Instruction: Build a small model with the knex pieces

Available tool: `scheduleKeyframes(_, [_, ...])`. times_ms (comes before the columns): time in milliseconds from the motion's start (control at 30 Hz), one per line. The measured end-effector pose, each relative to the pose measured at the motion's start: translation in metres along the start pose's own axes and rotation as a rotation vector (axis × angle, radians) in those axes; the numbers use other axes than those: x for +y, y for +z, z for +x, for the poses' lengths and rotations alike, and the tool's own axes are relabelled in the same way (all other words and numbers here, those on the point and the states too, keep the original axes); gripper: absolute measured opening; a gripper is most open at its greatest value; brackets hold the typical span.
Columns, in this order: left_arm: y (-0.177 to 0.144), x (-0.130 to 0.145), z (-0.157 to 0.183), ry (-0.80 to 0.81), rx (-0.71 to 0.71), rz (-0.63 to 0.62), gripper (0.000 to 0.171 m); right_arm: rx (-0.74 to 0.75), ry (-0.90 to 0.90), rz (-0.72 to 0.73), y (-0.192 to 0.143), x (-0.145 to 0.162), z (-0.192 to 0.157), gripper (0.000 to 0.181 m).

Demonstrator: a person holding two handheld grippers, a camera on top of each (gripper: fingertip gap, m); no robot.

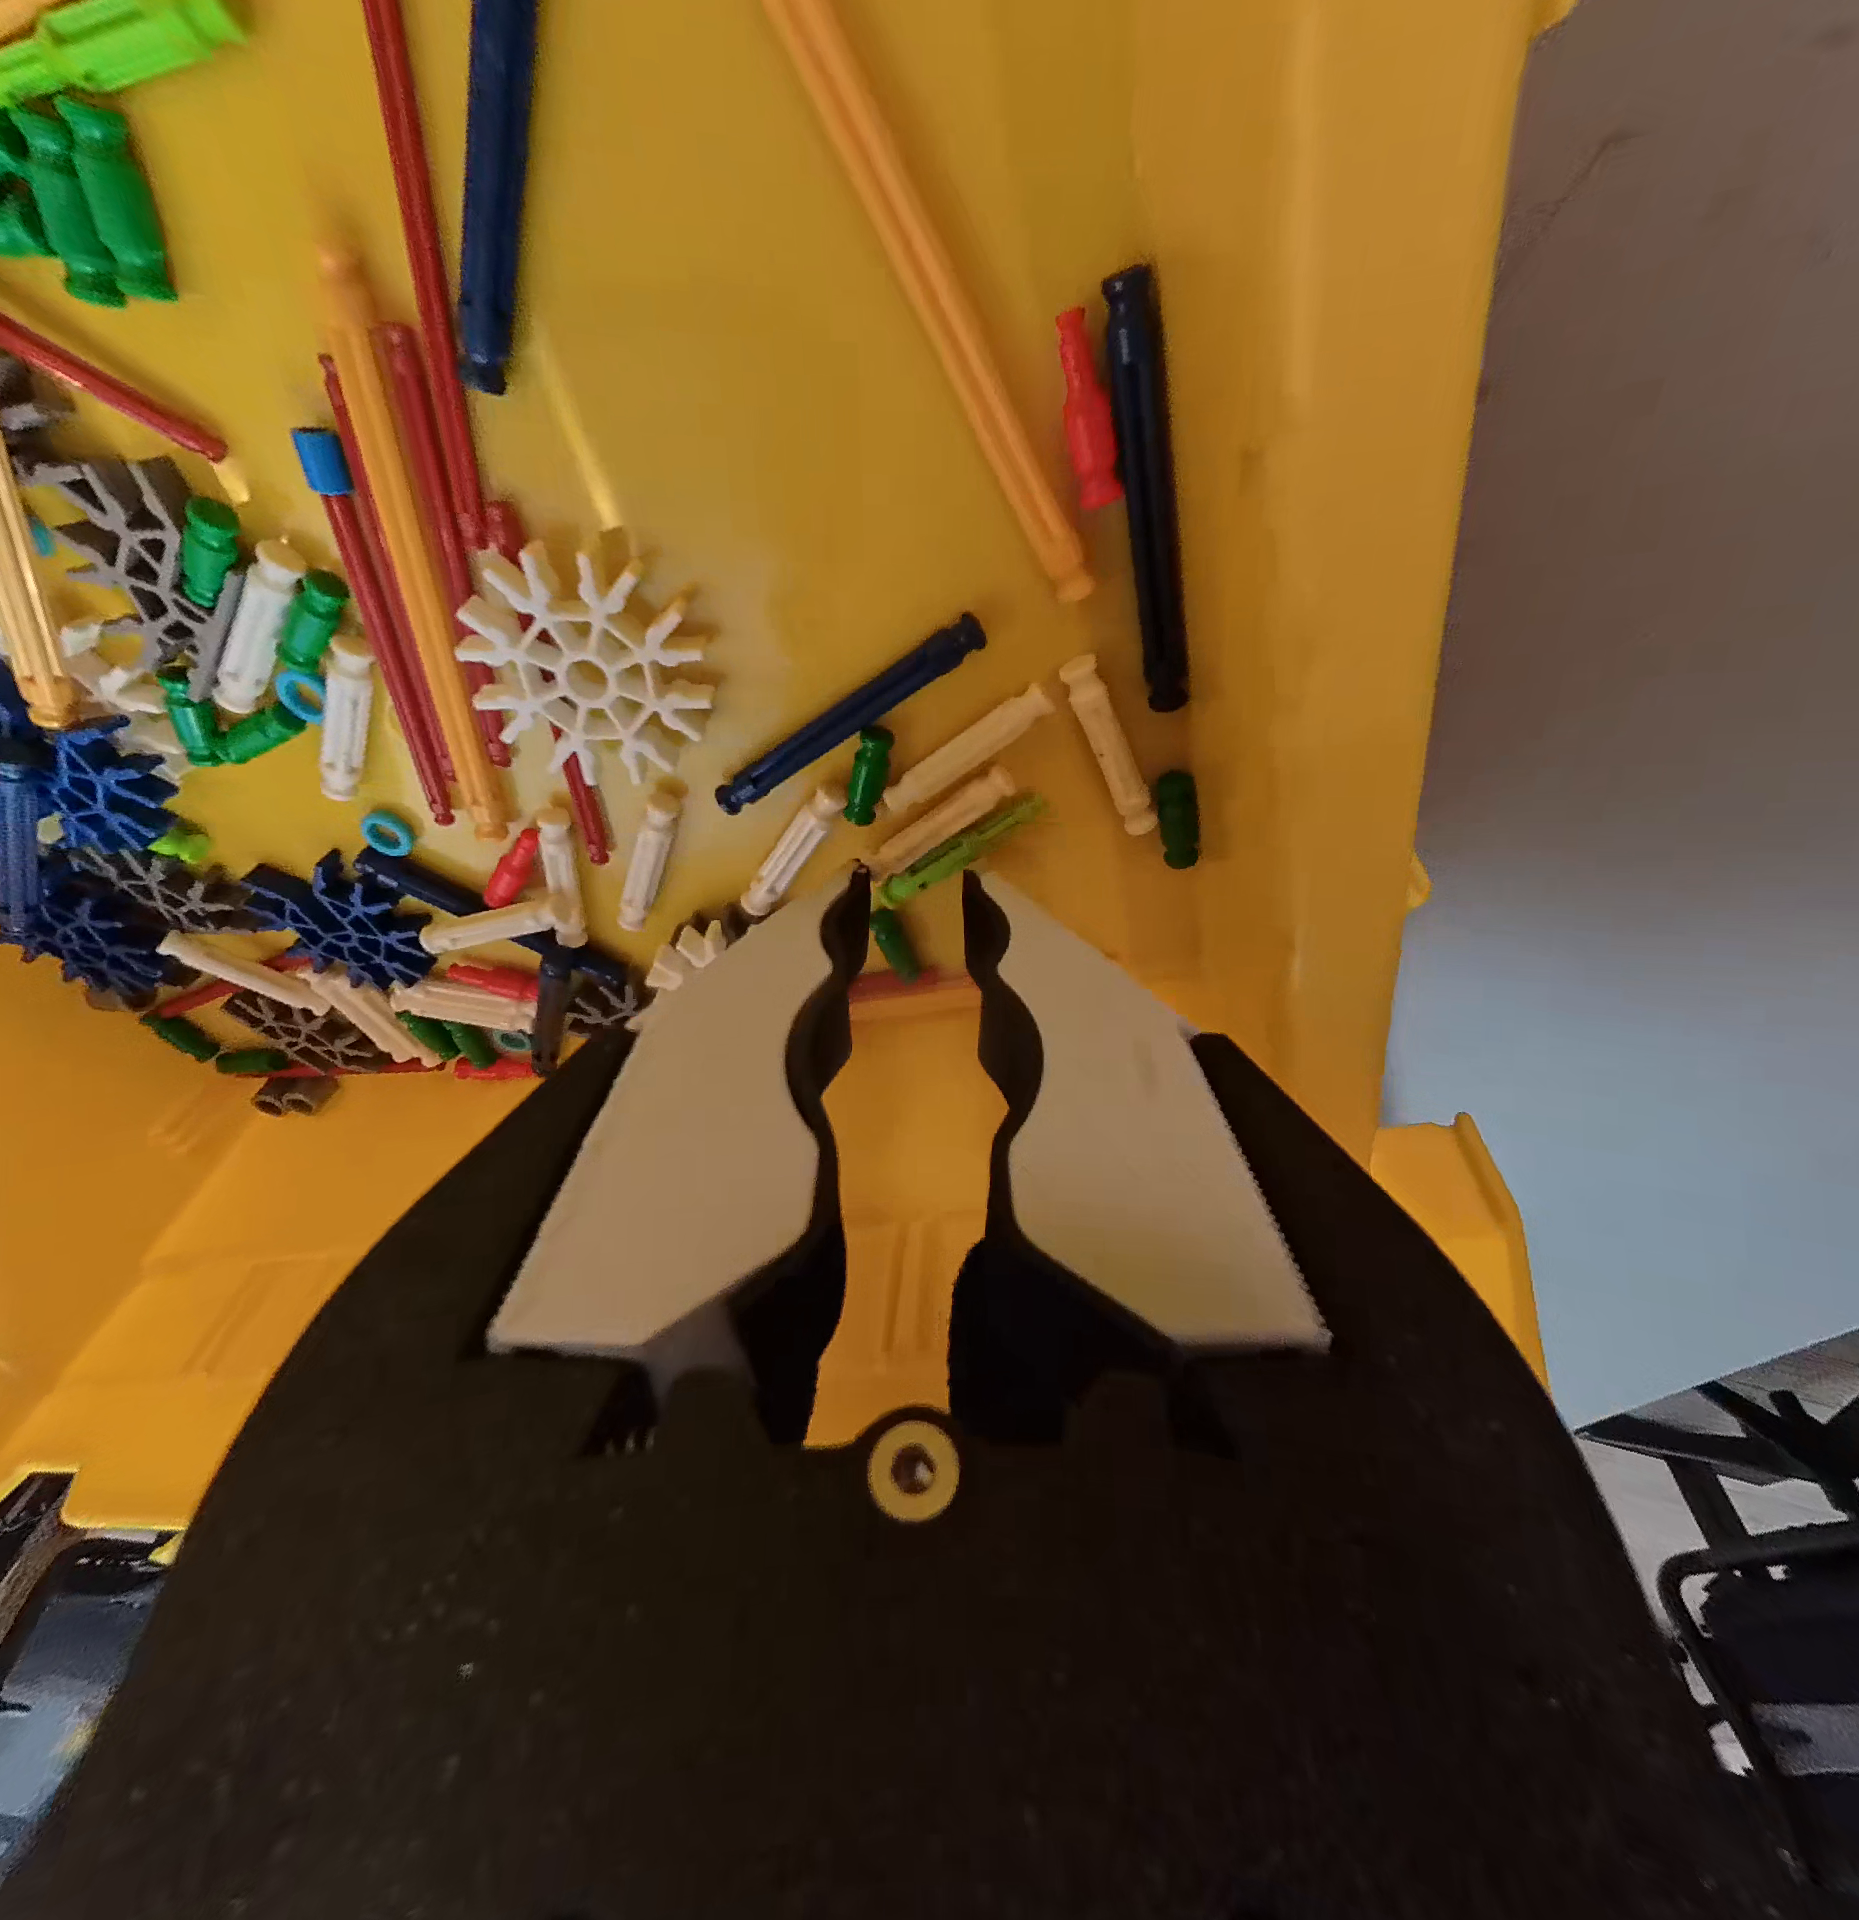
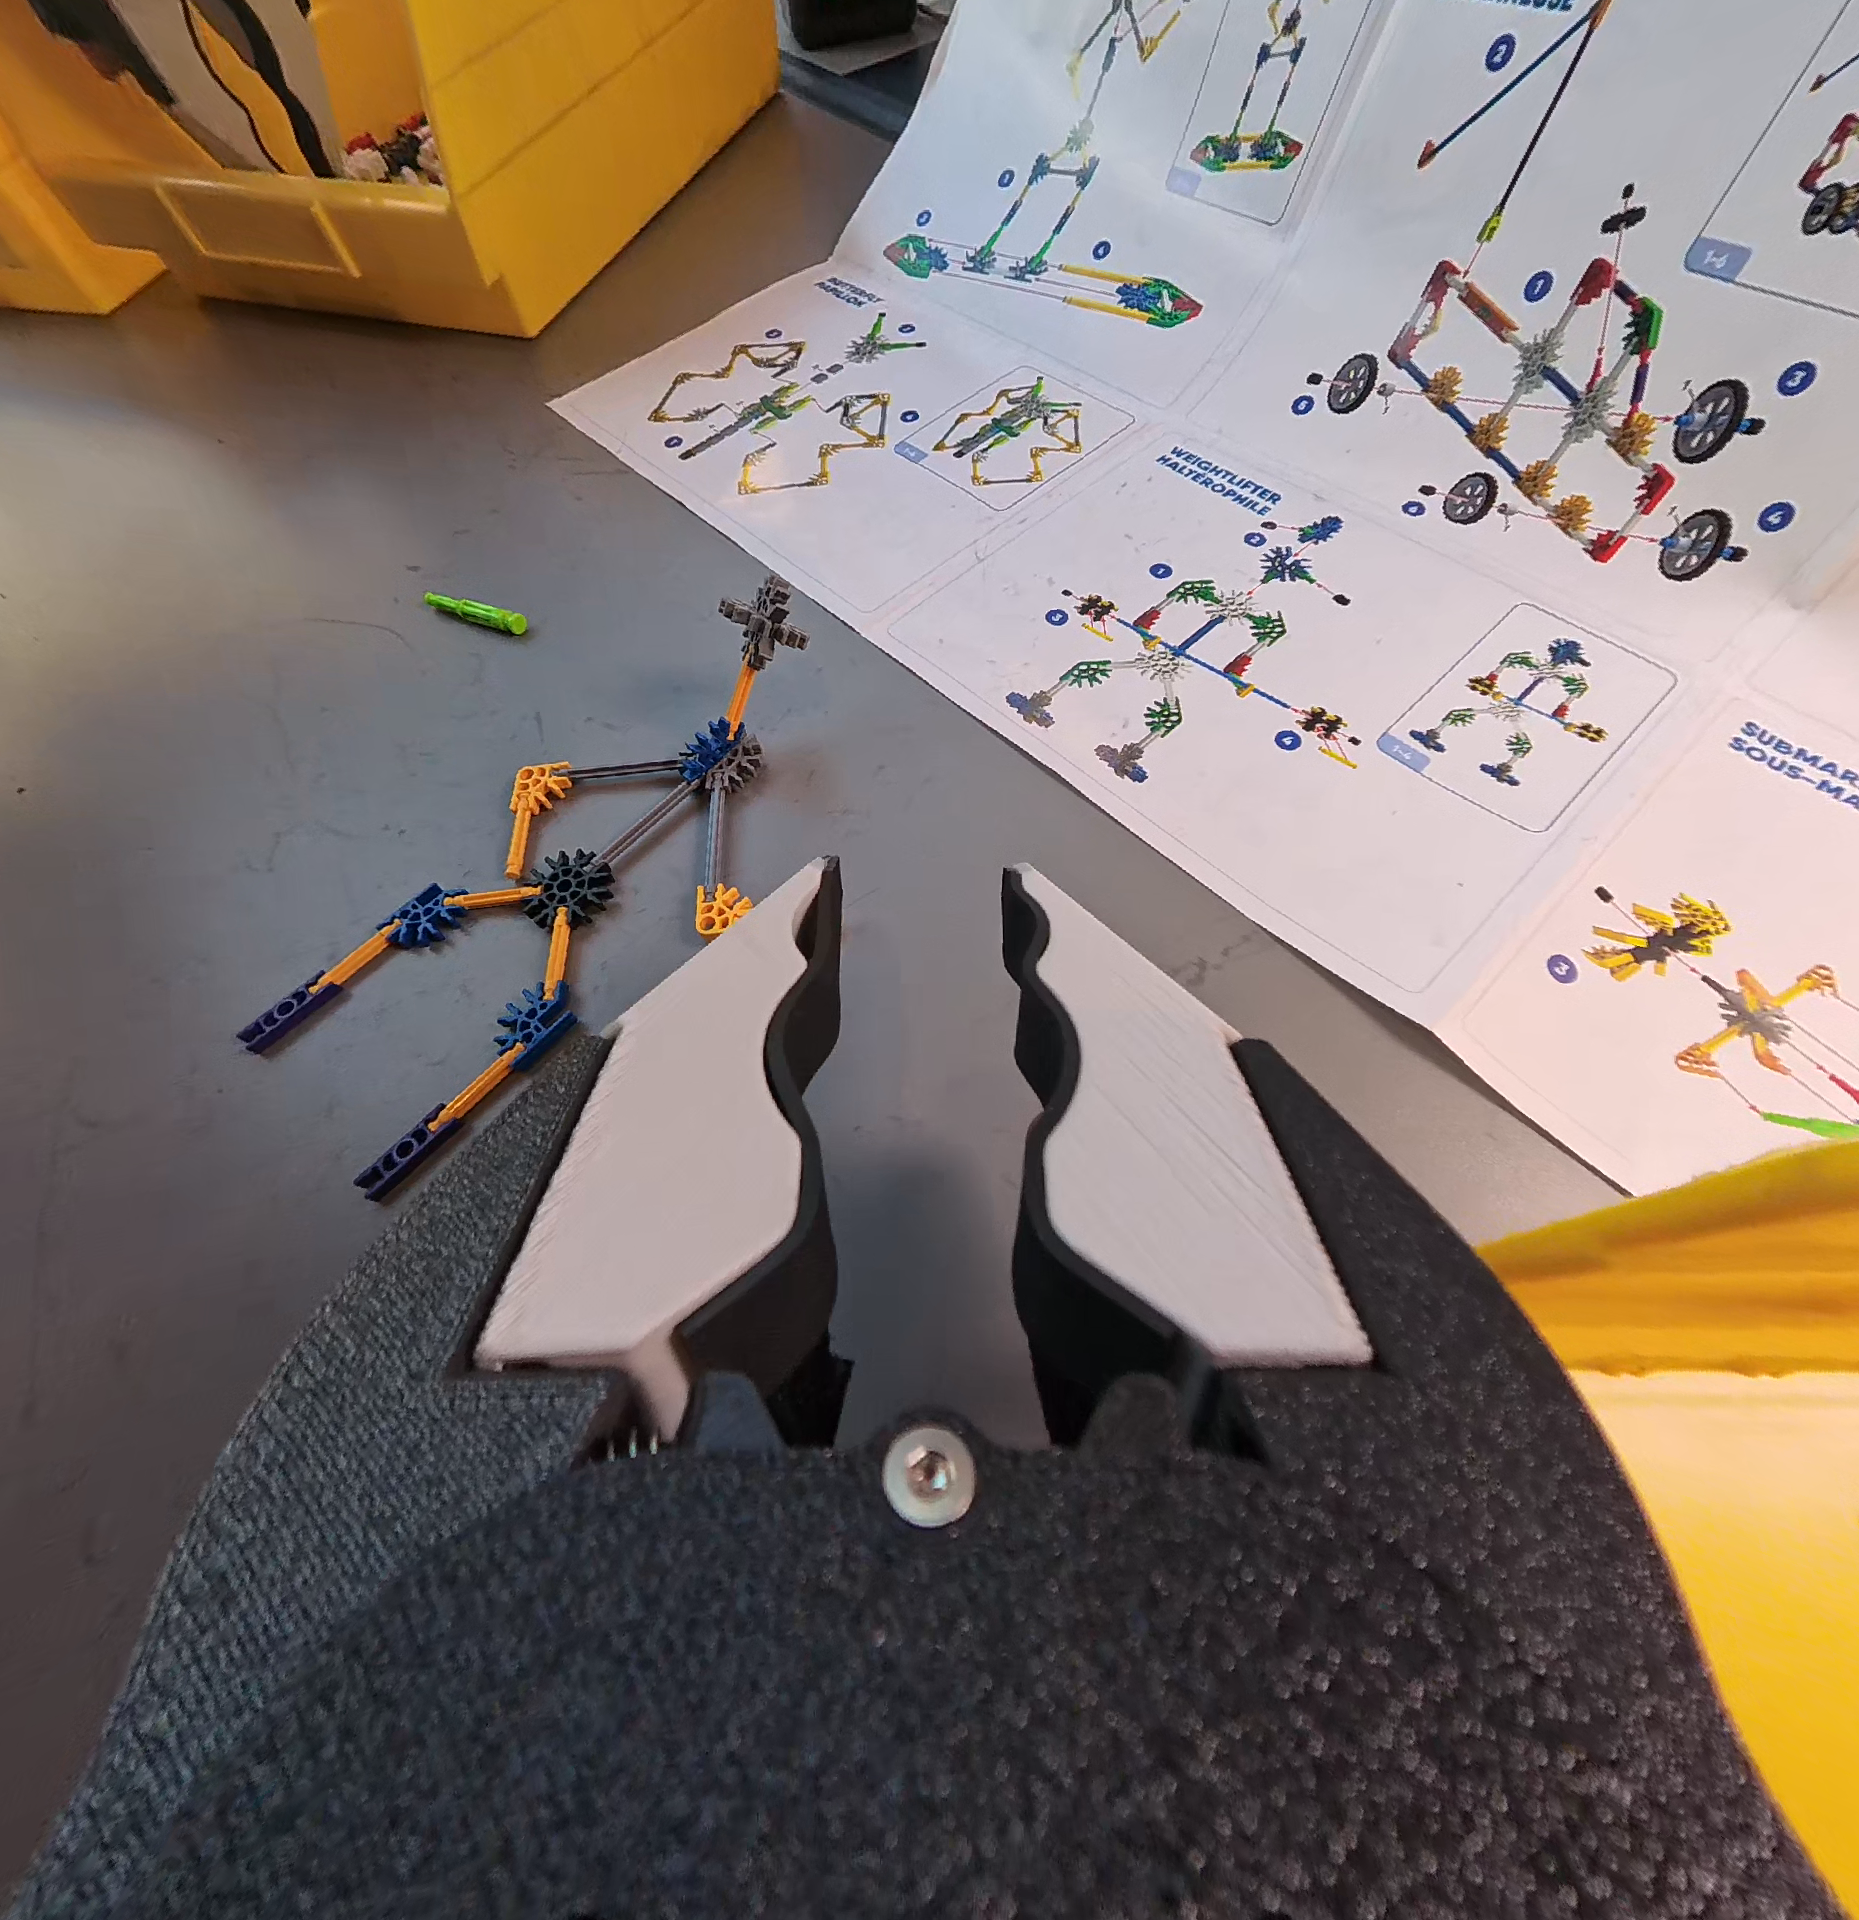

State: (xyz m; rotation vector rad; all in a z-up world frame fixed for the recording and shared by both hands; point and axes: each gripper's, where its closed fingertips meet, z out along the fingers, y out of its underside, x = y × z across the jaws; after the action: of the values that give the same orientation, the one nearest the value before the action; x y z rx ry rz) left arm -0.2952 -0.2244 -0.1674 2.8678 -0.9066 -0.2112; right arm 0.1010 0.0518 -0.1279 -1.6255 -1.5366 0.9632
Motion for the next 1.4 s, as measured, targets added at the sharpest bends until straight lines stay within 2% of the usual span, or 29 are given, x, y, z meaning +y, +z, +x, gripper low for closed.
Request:
scheduleKeyframes(300, [0.004, 0.003, 0.006, -0.023, 0.024, 0.001, 0.014, -0.002, -0.003, 0.001, 0.0, 0.0, -0.001, 0.03])
scheduleKeyframes(533, [0.003, 0.006, -0.004, -0.044, -0.075, 0.003, 0.017, -0.003, 0.002, 0.001, 0.0, 0.0, 0.0, 0.03])
scheduleKeyframes(700, [-0.002, 0.005, -0.004, -0.034, -0.126, 0.019, 0.006, -0.004, 0.003, -0.002, 0.0, 0.001, 0.0, 0.03])
scheduleKeyframes(1267, [0.004, 0.004, 0.007, -0.018, -0.039, -0.026, 0.005, -0.01, -0.008, -0.009, 0.001, 0.001, -0.002, 0.03])
scheduleKeyframes(1400, [-0.014, 0.0, 0.001, -0.062, -0.076, 0.018, 0.005, -0.009, -0.014, -0.002, 0.0, 0.0, -0.003, 0.03])
